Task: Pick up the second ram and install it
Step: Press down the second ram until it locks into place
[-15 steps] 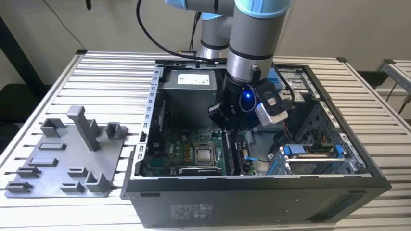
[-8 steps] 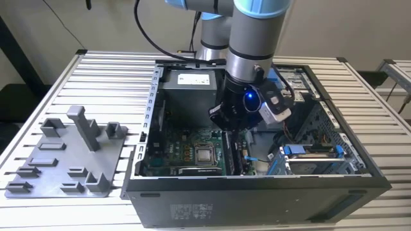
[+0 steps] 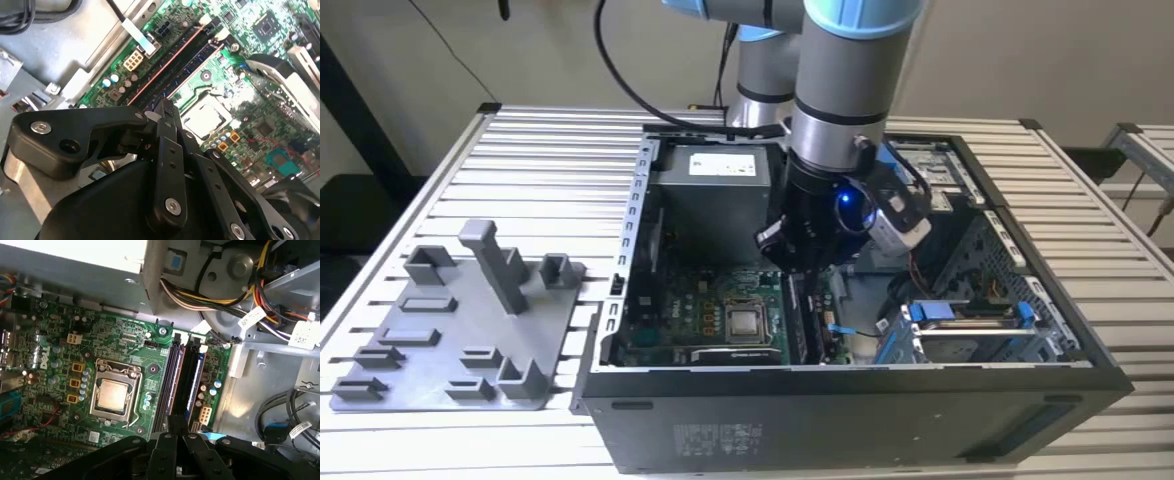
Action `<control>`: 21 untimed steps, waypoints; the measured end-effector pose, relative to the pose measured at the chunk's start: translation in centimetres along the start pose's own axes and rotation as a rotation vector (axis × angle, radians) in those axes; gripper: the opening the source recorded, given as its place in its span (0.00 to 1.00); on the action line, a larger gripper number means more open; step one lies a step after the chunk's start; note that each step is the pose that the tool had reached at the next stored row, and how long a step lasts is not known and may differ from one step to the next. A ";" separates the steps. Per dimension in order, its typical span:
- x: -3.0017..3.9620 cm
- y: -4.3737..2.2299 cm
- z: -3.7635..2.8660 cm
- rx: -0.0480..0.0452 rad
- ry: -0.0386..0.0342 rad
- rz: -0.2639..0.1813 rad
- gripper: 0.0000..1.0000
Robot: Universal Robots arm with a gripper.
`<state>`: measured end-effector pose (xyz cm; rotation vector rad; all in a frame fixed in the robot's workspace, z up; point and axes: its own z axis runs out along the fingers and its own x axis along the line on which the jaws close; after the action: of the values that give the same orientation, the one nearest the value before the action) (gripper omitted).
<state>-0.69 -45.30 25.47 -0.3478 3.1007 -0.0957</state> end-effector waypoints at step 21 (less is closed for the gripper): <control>0.05 0.01 0.01 -0.0091 -0.0150 -0.196 0.11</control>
<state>-0.74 -45.30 25.45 -0.6487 3.0444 -0.0815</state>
